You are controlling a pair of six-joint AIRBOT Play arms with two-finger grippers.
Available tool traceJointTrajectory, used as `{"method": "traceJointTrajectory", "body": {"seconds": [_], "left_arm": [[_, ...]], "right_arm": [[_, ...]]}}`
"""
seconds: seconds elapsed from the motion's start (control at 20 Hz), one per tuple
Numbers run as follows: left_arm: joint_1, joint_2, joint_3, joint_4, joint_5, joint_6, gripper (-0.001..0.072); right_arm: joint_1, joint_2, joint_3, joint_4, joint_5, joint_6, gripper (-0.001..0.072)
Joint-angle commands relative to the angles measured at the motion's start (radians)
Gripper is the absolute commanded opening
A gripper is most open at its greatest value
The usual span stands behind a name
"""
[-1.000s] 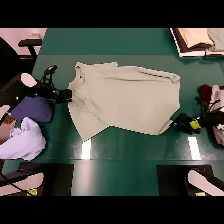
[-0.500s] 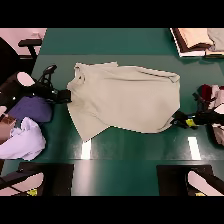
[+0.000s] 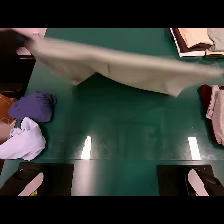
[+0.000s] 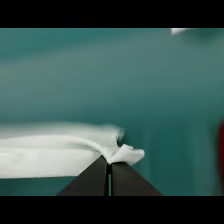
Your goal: Fold the shirts.
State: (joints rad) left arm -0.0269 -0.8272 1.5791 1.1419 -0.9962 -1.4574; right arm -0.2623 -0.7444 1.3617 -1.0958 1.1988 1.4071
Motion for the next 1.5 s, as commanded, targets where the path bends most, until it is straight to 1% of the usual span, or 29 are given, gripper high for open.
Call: {"method": "traceJointTrajectory", "body": {"seconds": [0.0,0.2,0.3,0.35,0.45,0.55,0.6,0.7,0.8,0.85,0.9,0.95,1.05,1.15,1.3,1.45], "left_arm": [[0.001,0.089,0.267,0.009,0.027,-0.008,0.0022],[0.001,0.100,0.459,0.010,0.028,-0.039,0.0021],[0.001,0.100,0.487,0.034,0.032,-0.040,0.0021],[0.001,0.094,0.487,0.064,0.008,-0.053,0.0021],[0.001,0.061,0.455,0.158,-0.090,-0.118,0.0021],[0.001,0.004,0.380,0.195,-0.195,-0.141,0.0022],[0.001,-0.031,0.323,0.192,-0.229,-0.142,0.0023],[0.001,-0.102,0.188,0.141,-0.250,-0.141,0.0023],[0.001,-0.184,0.040,0.080,-0.246,-0.139,0.0023],[0.001,-0.227,-0.028,0.051,-0.241,-0.130,0.0023],[0.000,-0.277,-0.097,0.041,-0.228,-0.120,0.0023],[-0.002,-0.328,-0.151,0.040,-0.202,-0.106,0.0023],[-0.002,-0.453,-0.215,0.040,-0.134,-0.106,0.0023],[-0.002,-0.578,-0.212,0.039,-0.047,-0.106,0.0023],[-0.002,-0.707,-0.143,0.039,0.119,-0.077,0.0022],[0.006,-0.773,-0.034,0.040,0.148,-0.058,0.0022]], "right_arm": [[-0.068,0.029,0.363,-0.008,0.061,-0.003,0.0020],[-0.137,-0.043,0.678,-0.008,0.174,-0.003,0.0020],[-0.127,-0.087,0.750,-0.014,0.194,-0.002,0.0019],[-0.111,-0.107,0.756,-0.026,0.205,0.000,0.0019],[-0.077,-0.164,0.755,-0.033,0.273,0.026,0.0018],[-0.024,-0.237,0.706,-0.034,0.336,0.049,0.0018],[0.005,-0.263,0.654,-0.044,0.349,0.053,0.0018],[0.088,-0.324,0.550,-0.119,0.375,0.073,0.0018],[0.177,-0.404,0.465,-0.256,0.391,0.082,0.0018],[0.211,-0.451,0.423,-0.316,0.395,0.085,0.0019],[0.237,-0.494,0.386,-0.343,0.391,0.085,0.0019],[0.248,-0.548,0.353,-0.348,0.387,0.085,0.0018],[0.253,-0.657,0.312,-0.344,0.348,0.084,0.0019],[0.247,-0.769,0.321,-0.343,0.290,0.074,0.0019],[0.238,-0.933,0.447,-0.332,0.232,0.067,0.0019],[0.223,-1.050,0.599,-0.232,0.225,0.065,0.0019]]}}
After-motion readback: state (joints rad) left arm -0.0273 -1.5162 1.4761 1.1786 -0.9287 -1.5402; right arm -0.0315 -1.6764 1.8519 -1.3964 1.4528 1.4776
